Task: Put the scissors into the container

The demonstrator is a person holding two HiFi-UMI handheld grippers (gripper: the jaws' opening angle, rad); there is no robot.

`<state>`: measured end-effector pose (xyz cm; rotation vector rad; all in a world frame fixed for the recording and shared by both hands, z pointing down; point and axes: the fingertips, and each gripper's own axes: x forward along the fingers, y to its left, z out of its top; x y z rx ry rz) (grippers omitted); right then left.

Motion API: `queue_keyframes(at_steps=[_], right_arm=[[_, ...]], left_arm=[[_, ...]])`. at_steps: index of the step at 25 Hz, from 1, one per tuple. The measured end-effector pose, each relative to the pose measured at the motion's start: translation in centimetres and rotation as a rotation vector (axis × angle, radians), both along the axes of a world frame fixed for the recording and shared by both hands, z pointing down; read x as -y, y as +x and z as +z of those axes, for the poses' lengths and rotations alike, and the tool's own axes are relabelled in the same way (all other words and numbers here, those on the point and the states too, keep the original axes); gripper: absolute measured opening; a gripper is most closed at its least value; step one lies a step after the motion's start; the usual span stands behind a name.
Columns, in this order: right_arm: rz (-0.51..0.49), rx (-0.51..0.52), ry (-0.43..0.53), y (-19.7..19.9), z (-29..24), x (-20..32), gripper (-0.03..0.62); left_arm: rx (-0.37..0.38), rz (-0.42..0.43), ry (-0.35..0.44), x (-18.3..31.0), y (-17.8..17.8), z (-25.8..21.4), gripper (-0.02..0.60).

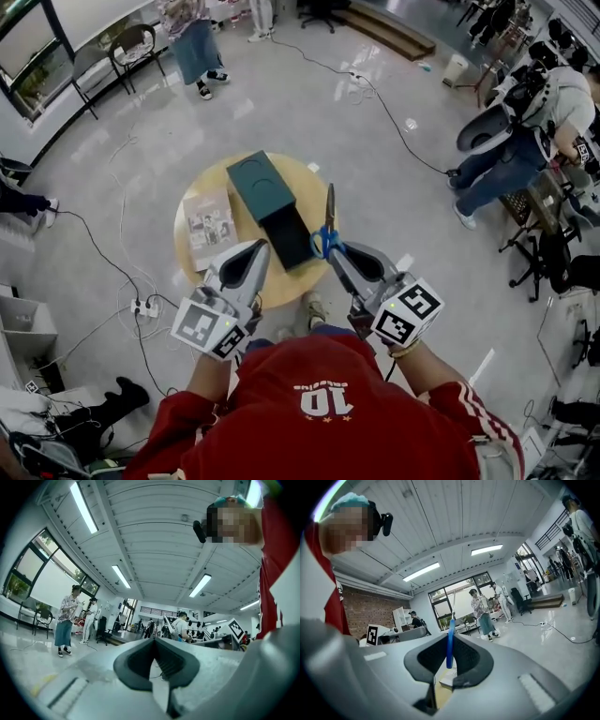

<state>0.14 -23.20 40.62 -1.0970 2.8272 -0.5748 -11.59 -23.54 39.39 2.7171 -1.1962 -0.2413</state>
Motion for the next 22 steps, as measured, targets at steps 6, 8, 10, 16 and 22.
queue_keyframes(at_steps=[6,8,10,16,22], right_arm=[[-0.031,-0.015,-0.064,0.2,3.1,3.4,0.032],[-0.033,-0.006,-0.105,-0.2,4.7,4.7,0.032],[-0.034,0.002,-0.144,-0.7,6.5,5.8,0.032],[-0.059,-0.001,-0.276,0.5,13.0,7.9,0.032],[-0.063,-0.051,-0.444,-1.1,21.7,8.8,0.032]], left_arm=[[0.069,-0.035,0.017,2.7,0.7,1.4,0.002],[0.085,-0.045,0.017,3.6,0.4,2.1,0.002],[0.078,-0.051,0.01,4.5,0.0,2.6,0.002],[0.075,-0.055,0.032,5.6,2.1,3.2,0.002],[0.065,-0.043,0.014,6.2,1.0,6.1,0.002]])
